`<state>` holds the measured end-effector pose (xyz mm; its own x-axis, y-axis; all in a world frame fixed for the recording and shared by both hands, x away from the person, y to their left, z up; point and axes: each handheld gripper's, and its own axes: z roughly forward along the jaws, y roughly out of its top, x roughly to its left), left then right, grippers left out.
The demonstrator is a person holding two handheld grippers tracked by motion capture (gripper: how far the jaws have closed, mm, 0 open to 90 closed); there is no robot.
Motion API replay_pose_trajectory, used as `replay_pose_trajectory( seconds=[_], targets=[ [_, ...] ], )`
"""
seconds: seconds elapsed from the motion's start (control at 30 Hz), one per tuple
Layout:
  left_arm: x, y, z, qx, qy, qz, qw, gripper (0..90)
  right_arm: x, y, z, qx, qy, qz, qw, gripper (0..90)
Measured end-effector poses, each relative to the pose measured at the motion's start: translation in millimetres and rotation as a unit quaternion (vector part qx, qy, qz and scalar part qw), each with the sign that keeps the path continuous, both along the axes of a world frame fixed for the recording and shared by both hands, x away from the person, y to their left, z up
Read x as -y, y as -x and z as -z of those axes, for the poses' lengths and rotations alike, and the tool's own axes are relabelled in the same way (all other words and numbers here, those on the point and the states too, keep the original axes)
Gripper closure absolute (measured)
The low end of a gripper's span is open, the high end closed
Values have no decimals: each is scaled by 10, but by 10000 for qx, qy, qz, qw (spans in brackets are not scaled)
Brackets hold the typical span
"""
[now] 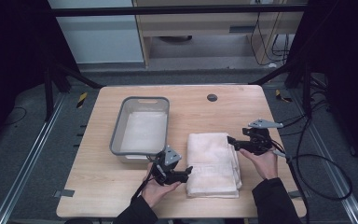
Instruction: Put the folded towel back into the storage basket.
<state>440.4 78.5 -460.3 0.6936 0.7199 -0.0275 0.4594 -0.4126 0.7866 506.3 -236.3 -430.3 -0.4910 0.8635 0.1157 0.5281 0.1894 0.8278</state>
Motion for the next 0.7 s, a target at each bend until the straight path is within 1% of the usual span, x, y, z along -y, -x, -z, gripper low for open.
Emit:
replay_pose_trajectory(
  seconds=[0.1,0.2,0.27,0.3,0.33,0.37,0.4,0.43,0.47,0.5,0.53,0.63,0.67,0.7],
  targets=[
    [36,-11,56,-63,-51,6,10000,305,-6,-10,43,-45,-2,5,10000,233],
    [69,-31,110,-114,-95,4,9999,298,-29,-36,121,-168,-42,-10,9999,233],
    [89,-50,156,-141,-122,-1,9998,288,-61,-55,193,-228,93,-12,9997,232],
    [89,-50,156,-141,-122,-1,9998,283,-70,-61,211,-255,141,-21,9996,232],
    [95,-59,174,-177,-89,-8,9998,280,-87,-68,241,-280,222,-27,9994,232],
    [98,-65,185,-200,-63,-12,9998,280,-87,-68,241,-280,222,-27,9994,232],
    [108,-76,205,-238,-26,-34,9997,270,-109,-81,297,-318,198,-25,9993,233],
    [108,-76,205,-238,-26,-34,9997,269,-109,-81,297,-318,198,-25,9993,233],
    [119,-79,219,-269,-11,-25,9996,265,-112,-101,352,-395,182,-24,9991,234],
    [119,-79,219,-269,-11,-25,9996,265,-112,-101,352,-395,182,-24,9991,234],
    [129,-79,229,-269,-29,-27,9996,265,-114,-107,397,-449,136,27,9989,233],
    [132,-83,241,-295,-7,-37,9996,262,-125,-115,443,-492,176,34,9986,230],
    [138,-82,269,-330,15,-52,9994,260,-135,-118,460,-542,159,5,9984,229],
    [138,-82,269,-330,15,-52,9994,259,-135,-118,460,-542,159,5,9984,229]
  ],
)
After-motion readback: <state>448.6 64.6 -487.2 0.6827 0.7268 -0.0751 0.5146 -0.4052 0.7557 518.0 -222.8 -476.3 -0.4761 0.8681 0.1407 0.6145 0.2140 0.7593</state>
